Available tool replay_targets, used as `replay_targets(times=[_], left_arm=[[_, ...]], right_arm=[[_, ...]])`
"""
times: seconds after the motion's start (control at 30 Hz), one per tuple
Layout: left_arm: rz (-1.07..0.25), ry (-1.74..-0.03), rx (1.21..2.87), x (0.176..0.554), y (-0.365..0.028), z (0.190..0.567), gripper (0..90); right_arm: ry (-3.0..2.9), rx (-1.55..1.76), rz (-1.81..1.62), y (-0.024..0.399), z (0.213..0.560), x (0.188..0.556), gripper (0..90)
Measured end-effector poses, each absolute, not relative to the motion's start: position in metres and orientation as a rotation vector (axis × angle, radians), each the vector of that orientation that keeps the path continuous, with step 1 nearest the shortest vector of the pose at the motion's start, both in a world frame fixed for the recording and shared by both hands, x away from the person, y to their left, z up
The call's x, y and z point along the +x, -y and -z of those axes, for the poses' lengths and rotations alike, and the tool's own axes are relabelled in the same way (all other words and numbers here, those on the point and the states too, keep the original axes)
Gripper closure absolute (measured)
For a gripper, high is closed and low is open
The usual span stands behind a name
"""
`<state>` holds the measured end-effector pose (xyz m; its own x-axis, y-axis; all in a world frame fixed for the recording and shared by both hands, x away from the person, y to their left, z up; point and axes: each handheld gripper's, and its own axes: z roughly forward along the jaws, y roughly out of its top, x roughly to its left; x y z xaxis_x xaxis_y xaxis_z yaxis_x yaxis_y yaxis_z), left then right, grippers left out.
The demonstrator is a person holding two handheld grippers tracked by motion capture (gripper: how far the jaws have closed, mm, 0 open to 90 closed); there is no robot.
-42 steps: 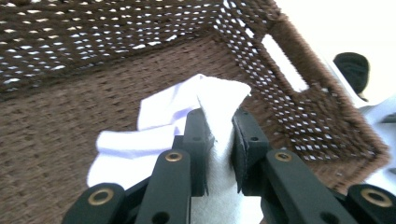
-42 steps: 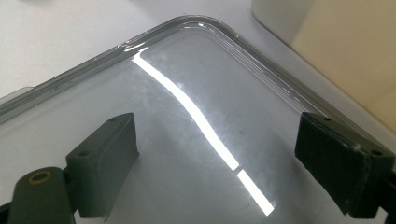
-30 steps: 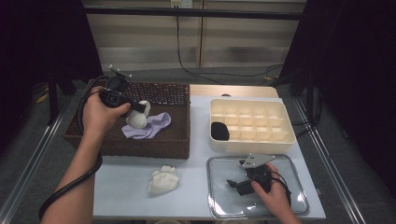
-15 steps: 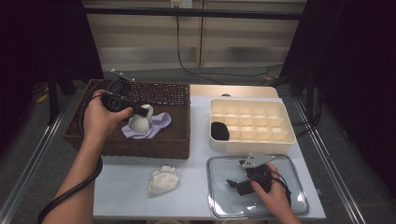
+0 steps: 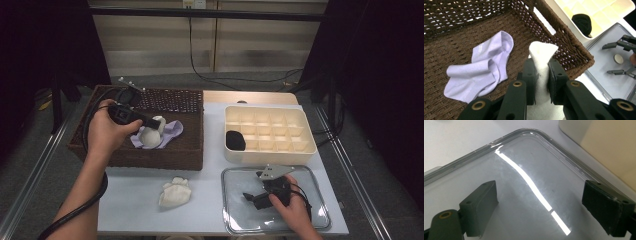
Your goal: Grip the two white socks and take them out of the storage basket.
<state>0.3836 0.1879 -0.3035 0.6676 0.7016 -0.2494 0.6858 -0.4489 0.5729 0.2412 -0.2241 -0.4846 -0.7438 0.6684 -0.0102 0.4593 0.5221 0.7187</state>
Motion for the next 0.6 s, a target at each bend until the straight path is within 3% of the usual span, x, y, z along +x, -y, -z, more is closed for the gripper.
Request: replay_targets(times=[0.6], left_arm=[[-0.006, -1.006, 2.233, 0.366, -0.184, 0.301, 78.4]], right_arm=[[-2.481, 0.948, -1.046, 0.224, 0.485, 0.241, 12.4]])
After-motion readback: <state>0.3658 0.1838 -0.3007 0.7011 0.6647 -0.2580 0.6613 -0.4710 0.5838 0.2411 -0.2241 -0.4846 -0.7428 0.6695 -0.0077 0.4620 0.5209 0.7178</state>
